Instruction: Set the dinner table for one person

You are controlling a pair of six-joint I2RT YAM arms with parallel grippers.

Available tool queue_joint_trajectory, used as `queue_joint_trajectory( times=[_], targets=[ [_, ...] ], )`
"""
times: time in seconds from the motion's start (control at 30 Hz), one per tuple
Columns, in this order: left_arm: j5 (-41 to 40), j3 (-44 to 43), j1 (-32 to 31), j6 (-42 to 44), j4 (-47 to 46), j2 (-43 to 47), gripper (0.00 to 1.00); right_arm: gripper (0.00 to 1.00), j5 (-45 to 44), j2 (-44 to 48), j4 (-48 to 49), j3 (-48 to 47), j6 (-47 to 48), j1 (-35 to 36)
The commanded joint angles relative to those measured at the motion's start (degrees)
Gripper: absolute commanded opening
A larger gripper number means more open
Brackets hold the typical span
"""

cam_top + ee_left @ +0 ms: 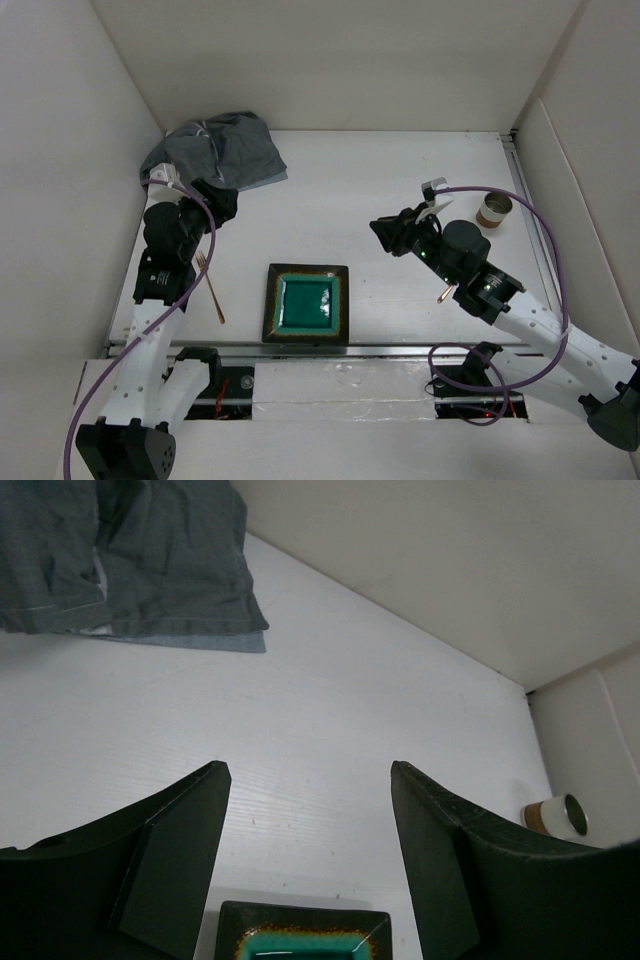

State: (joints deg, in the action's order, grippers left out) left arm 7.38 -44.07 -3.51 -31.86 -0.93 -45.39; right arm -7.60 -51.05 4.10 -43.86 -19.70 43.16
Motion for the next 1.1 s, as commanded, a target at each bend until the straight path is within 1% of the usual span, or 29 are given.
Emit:
queue_joint_trajectory(
  times=[0.0, 0.03, 0.07, 0.1, 0.13, 0.17, 0.2, 0.23, 0.27, 0.3, 0.33, 0.37, 0.4, 0.43, 0.47, 0.5, 0.53, 0.57, 0.6, 0.63, 0.77, 0.9, 1.0, 1.07],
  targets=[
    [-2.88, -4.34, 0.26, 1.79, -1.01, -2.85, 0.63, 0.32, 0.04, 0.16, 2.93, 0.26, -0.25, 0.09],
    [-3.24, -6.53, 0.26, 3.36, -0.13, -3.91, 0.63, 0.28, 0.56, -0.02, 3.28, 0.44, 0.27, 0.09],
    [-4.03, -7.86, 0.26, 3.73, 0.4, -5.14, 0.63, 0.18, 0.74, -0.19, 2.76, 0.18, 0.63, 0.09],
    [-6.21, -9.17, 0.26, 3.99, 0.75, -8.37, 0.62, 0.11, 0.83, -0.37, 1.97, -0.26, 0.72, 0.09],
    [-6.76, -12.58, 0.26, 4.52, 2.58, -10.32, 0.62, 0.04, 0.74, -0.37, 1.1, -0.7, 0.72, 0.09],
    [-9.63, -14.62, 0.26, 5.22, 3.82, -12.25, 0.6, 0.0, 0.3, -0.37, 0.3, -1.05, 0.72, 0.09],
    [-14.36, -16.64, 0.26, 5.57, 5.13, -16.53, 0.58, 0.0, 0.3, -0.28, 0.82, -0.62, 0.55, 0.09],
    [-17.19, -19.7, 0.26, 6.19, 6.54, -18.49, 0.52, 0.0, 0.82, -0.19, 1.95, -0.09, 0.46, 0.09],
    [-20.35, -20.6, 0.26, 6.54, 6.81, -20.16, 0.49, 0.0, 1.35, -0.19, 2.58, 0.69, 0.63, 0.09],
    [-25.78, -21.31, 1.82, 5.93, 7.17, -23.4, 0.46, 0.0, 1.35, -0.19, 2.15, 0.61, 0.54, 0.09],
    [-26.36, -22.71, 3.4, 5.41, 7.69, -24.91, 0.45, 0.01, 1.09, 0.15, 1.53, 0.53, 0.46, 0.09],
    [-24.53, -24.03, 7.34, 4.1, 7.78, -28.41, 0.47, 0.04, 0.92, 0.51, 0.31, 0.53, -0.15, 0.09],
    [-21.99, -24.04, 9.64, 3.47, 7.78, -30.1, 0.52, 0.08, 0.65, 0.68, 0.21, 0.79, -0.16, 0.09],
    [-19.01, -25.35, 11.75, 3.21, 7.26, -32.11, 0.64, 0.23, 1.0, 0.86, 0.47, 1.14, -0.25, 0.09],
    [-16.11, -26.32, 13.51, 2.94, 7.52, -34.48, 0.65, 0.3, 1.35, 1.04, 0.65, 1.58, -0.07, 0.09],
    [-13.47, -27.54, 15.35, 2.77, 8.04, -39.12, 0.65, 0.38, 1.44, 1.04, 0.47, 2.02, 0.02, 0.09],
    [-13.7, -29.73, 15.37, 3.2, 8.48, -41.34, 0.65, 0.49, 1.27, 1.12, 0.12, 2.11, 0.02, 0.09],
    [-14.57, -30.54, 15.37, 3.99, 8.4, -43.19, 0.65, 0.52, 1.18, 1.39, -0.31, 2.19, 0.02, 0.09],
    [-14.58, -30.98, 15.37, 5.13, 7.96, -45.99, 0.65, 0.54, 0.83, 1.56, -0.93, 2.37, -0.33, 0.09],
    [-14.32, -31.51, 15.37, 5.66, 6.74, -46.89, 0.66, 0.56, 0.83, 1.56, -0.85, 2.81, -0.51, 0.09],
    [-12.74, -32.82, 15.37, 7.33, 5.06, -51.55, 0.65, 0.56, 1.01, 1.3, -1.28, 2.99, -0.25, 0.09],
    [-12.03, -34.67, 13.01, 10.32, 4.44, -56.38, 0.64, 0.56, 2.14, 0.51, 0.29, 3.16, -0.42, 0.09],
    [-12.48, -34.59, 11.42, 11.2, 2.35, -57.71, 0.64, 0.57, 2.06, -0.98, -0.49, 2.2, -0.25, 0.61],
    [-12.21, -34.59, 11.42, 11.03, 1.37, -58.76, 0.55, 0.57, 2.67, -2.04, 0.46, 2.11, -0.33, 0.61]
  ],
)
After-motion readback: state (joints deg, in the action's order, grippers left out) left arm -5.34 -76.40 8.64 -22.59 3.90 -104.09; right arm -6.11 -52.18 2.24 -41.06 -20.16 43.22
